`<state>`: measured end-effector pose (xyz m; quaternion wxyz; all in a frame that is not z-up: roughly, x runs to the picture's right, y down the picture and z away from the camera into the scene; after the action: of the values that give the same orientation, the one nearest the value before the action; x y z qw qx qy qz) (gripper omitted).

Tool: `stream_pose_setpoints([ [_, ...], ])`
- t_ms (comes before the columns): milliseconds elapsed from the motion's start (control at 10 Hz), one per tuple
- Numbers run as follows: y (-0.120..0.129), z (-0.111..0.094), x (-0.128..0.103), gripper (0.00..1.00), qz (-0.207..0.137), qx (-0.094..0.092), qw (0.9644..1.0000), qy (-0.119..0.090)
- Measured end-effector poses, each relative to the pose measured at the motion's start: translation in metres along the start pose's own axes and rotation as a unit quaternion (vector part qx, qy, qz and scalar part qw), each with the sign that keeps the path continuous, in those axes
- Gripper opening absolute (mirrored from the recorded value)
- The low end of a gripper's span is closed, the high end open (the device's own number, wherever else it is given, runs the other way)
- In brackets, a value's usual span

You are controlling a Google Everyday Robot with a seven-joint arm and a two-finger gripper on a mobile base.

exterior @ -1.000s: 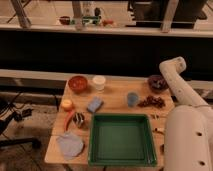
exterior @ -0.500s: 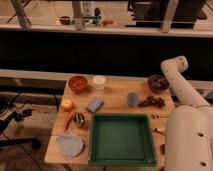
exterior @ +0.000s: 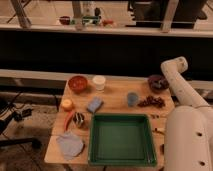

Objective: Place brush in purple bowl

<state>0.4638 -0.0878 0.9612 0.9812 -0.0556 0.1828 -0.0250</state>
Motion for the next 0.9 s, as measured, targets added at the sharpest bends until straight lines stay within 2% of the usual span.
stream_pose_setpoints([
  [300,-0.0017,-0.0058,-0.0043,0.00,-0.019,0.016,0.9997,0.007],
  [900,-0.0011,-0.0075,-0.0086,0.00,-0.032,0.020,0.9992,0.013],
])
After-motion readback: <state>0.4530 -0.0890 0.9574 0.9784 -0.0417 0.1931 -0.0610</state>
